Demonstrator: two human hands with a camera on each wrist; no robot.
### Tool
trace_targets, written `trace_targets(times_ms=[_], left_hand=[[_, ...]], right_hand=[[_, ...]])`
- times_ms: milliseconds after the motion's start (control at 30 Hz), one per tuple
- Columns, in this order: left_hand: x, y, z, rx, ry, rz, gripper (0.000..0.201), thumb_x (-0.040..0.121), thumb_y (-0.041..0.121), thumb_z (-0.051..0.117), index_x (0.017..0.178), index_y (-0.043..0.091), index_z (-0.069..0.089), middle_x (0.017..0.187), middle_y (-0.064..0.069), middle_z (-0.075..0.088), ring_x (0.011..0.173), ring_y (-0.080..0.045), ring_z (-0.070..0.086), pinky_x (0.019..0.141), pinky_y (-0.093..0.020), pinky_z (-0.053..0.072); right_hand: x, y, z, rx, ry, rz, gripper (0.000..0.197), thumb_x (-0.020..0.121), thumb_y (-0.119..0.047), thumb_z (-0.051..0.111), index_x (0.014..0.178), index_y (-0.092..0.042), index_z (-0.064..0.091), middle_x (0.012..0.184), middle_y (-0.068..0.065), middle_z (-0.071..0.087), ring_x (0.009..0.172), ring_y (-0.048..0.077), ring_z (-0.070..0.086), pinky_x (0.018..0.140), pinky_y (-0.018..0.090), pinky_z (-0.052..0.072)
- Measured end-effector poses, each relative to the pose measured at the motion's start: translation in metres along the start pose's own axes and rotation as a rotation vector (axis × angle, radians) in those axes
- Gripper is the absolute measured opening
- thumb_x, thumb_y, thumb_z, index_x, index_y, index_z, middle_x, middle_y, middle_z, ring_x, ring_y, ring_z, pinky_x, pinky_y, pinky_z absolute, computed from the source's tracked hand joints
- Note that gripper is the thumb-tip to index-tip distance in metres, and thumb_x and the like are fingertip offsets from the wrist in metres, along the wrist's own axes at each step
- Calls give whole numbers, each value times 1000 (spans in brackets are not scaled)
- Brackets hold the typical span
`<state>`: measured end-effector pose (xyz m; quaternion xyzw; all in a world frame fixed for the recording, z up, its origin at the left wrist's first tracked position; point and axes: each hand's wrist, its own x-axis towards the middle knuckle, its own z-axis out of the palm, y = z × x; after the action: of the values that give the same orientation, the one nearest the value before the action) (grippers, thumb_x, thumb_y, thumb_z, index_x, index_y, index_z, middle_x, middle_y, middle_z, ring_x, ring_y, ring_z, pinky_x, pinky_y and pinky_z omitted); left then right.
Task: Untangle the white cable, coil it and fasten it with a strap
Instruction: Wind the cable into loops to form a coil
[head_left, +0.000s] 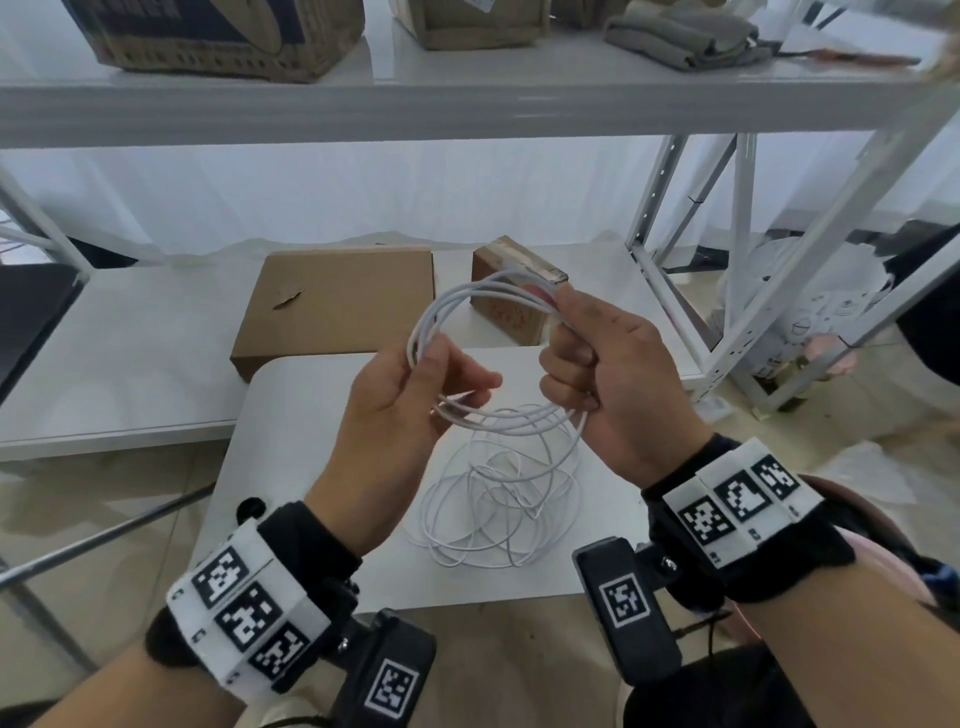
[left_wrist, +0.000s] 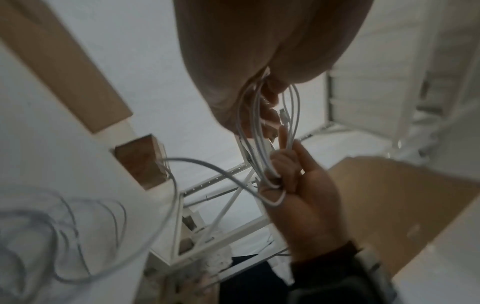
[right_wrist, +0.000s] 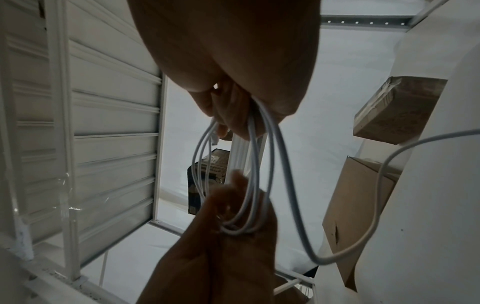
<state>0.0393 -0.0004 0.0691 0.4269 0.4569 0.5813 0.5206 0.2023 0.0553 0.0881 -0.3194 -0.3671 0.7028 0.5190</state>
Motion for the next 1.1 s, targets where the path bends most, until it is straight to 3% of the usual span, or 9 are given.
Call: trace_targets(times_ms=[100,200,333,467,600,733,833,1000,1100], left_hand=[[0,9,5,-242,21,-33,23,107,22,39,91,9,51,60,1,36,53,-14,42,57,-26,46],[4,16,3,-305,22,-95,37,106,38,38,84,14,55,59,3,20,48,-11,19,45,-23,26],[8,14,-5,-323,41,-177,50,104,44,43,64,16,57,56,4,20,45,-8,20,43,-21,23],[8,13,-7,-252,77,-131,36,101,33,51,76,11,66,58,4,22,46,-8,18,40,-17,23],[11,14,-9,-206,94,-129,43,103,25,52,64,24,72,58,6,25,46,-6,20,38,-16,25],[10,15,-7,-196,91,-149,48,103,23,51,58,27,68,57,7,25,45,-6,19,37,-16,24],[9,15,-6,-278,81,-185,37,101,32,53,70,22,69,59,4,26,48,-7,21,41,-17,25],[-3,6,4,-606,17,-287,44,94,52,51,90,10,63,66,-2,48,65,-16,56,85,-34,51],[-6,1,12,-717,42,-285,40,97,50,46,82,14,55,62,3,33,57,-12,43,71,-28,53]], right_hand=[[-1,3,1,17,-16,32,35,103,-18,49,80,-16,75,59,-3,20,45,7,15,40,19,15],[-1,3,2,20,-20,56,43,102,-15,46,67,-17,70,59,1,26,45,8,17,42,22,14],[1,2,1,-42,-36,71,29,101,-11,42,99,-5,70,58,2,39,43,8,19,39,20,18],[-2,3,3,-132,-57,117,37,103,-26,49,77,-18,74,55,-1,21,43,9,16,41,21,15],[-2,2,2,-211,-71,138,36,104,-23,47,98,6,67,57,0,21,44,9,18,42,22,16],[-1,-2,1,-234,-126,169,37,106,-23,41,94,0,68,58,0,22,45,8,16,42,22,14],[-3,-2,4,-263,-111,133,39,105,-31,44,87,-5,66,57,-3,19,44,8,13,41,20,14],[-2,4,6,-94,5,35,38,104,-36,44,74,-13,48,59,-3,19,44,7,15,37,19,19],[-1,9,8,-75,24,35,38,104,-38,43,78,-12,50,57,-4,21,44,7,16,37,19,20]])
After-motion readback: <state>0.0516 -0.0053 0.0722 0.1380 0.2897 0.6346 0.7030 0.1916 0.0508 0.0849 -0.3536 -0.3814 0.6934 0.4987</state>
